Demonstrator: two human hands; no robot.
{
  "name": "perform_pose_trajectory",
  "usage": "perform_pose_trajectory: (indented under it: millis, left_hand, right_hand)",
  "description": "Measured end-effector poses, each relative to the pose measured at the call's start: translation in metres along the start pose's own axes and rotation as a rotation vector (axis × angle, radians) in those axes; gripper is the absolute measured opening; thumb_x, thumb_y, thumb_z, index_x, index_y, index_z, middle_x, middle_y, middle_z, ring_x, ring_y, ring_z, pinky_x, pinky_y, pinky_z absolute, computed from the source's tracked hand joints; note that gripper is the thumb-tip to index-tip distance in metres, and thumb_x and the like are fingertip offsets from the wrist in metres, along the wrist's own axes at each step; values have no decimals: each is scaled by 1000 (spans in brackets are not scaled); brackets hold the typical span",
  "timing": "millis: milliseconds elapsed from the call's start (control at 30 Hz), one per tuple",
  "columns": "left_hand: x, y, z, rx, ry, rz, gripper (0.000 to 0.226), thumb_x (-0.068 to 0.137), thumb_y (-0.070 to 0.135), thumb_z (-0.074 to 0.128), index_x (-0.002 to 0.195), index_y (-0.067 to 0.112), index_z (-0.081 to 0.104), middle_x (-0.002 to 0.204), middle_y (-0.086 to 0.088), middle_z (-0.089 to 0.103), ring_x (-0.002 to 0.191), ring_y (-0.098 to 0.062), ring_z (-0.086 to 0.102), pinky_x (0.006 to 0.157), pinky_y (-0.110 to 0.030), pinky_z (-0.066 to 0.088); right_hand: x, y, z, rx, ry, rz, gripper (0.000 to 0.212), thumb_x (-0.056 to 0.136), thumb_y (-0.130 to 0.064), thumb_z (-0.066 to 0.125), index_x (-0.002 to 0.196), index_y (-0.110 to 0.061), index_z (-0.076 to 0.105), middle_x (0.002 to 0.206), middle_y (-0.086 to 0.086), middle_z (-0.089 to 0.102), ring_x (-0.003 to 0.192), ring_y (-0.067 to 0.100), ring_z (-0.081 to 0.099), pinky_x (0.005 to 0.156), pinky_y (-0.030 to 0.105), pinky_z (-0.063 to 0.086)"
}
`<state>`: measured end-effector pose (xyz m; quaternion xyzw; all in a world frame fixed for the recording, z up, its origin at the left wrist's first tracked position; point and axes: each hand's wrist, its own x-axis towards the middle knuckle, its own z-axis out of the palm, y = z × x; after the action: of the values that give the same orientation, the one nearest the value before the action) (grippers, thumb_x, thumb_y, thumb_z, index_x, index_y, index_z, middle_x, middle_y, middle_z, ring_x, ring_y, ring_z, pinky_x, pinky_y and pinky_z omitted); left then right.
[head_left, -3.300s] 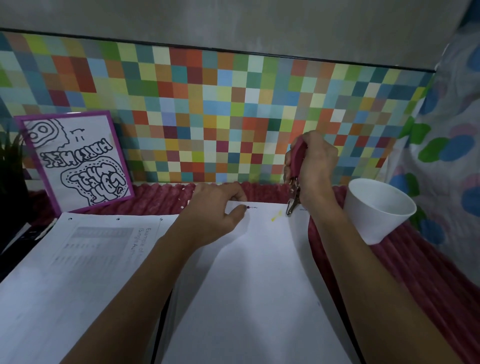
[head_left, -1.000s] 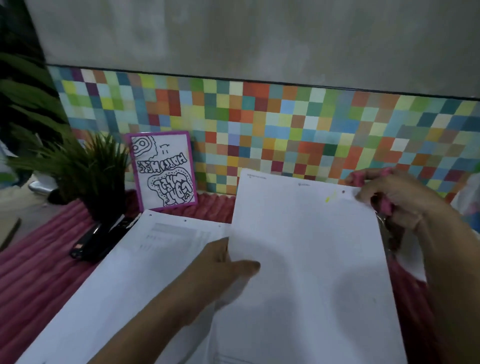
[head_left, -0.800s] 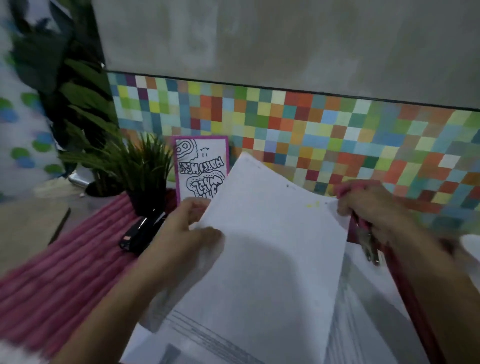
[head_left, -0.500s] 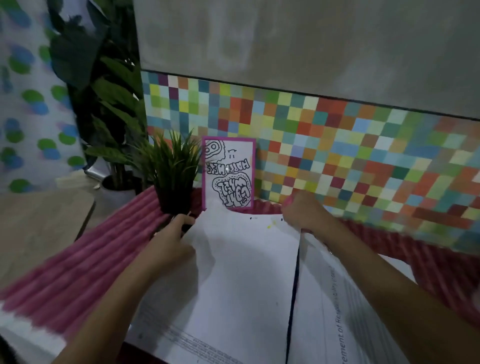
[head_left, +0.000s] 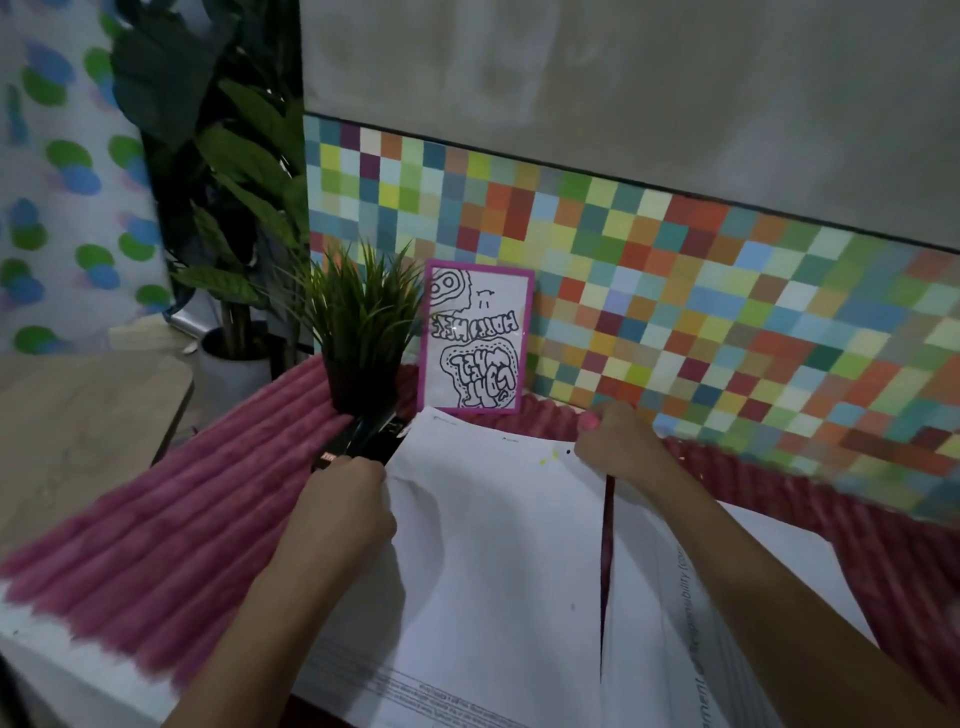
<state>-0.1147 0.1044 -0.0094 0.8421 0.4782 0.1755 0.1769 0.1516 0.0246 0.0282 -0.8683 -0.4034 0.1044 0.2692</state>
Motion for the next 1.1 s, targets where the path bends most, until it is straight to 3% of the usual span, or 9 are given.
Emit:
perform_pose_trajectory:
  millis: [133,267,367,500,567,767,900,967,1100]
  left_hand:
    - [-5,4,0,12,5,-12,10,84,9,52,75,10,56,74,-5,55,77,-31,60,69,-36,49]
    - [-12,8,-1,55,1,-43,15,83,9,49,82,14,62,87,-4,61,87,-31,61,79,-43,52]
    - [-18,11,-1,94,-4,-56,21,84,11,48,88,19,68,95,-2,62,88,-28,62,79,-42,53]
    - [-24,16,-2,100,35,-41,13,81,23,59,74,15,68,81,-2,61,80,-27,62,72,-38,53]
    - [-29,26,-3,119,30,-6,21,85,29,63,78,10,70,71,3,53,84,-24,60,72,-32,49]
    - [-27,29,-1,72,33,-115,30,89,26,62,102,0,66,100,-17,66,97,-34,61,80,-36,46]
    - [-26,25,-3,40,50,-96,21,85,20,66,84,-1,63,84,-15,63,80,-33,59,67,-36,46]
    - [-23,25,-7,64,73,-61,21,83,22,67,78,3,60,77,-12,60,72,-32,57,58,-34,39]
    - [-9,63,-11,88,219,213,31,86,25,65,111,7,66,108,-17,64,94,-37,59,80,-41,50]
  right_hand:
    - [-11,5,0,-51,-38,-147,24,68,2,54,59,-16,40,55,-2,38,51,16,37,39,19,24]
    - [-10,17,1,-197,188,-256,24,72,-1,53,60,-18,43,61,0,45,72,29,51,56,27,34]
    - [-6,26,-9,-118,258,-226,20,71,0,51,60,-16,47,63,3,51,74,33,54,55,31,36]
    - [-12,35,-27,-91,24,-257,26,67,0,52,57,-21,41,60,-1,47,56,17,43,51,26,31]
    - [-22,36,-25,-101,-82,-322,28,64,0,51,54,-22,36,59,-5,41,54,14,38,50,27,28]
    - [-35,33,-10,-38,-164,-365,21,71,-1,50,59,-16,42,61,-4,44,52,12,38,48,24,26]
    - [-31,33,-20,61,-94,-296,22,71,2,51,60,-14,42,62,0,41,54,15,37,50,27,29]
    - [-27,38,-33,107,-12,-234,6,73,-1,58,72,-6,55,69,4,52,60,19,48,54,28,38]
    - [-31,58,-76,60,169,-114,3,80,-6,62,82,-4,61,77,8,57,71,24,52,60,27,38]
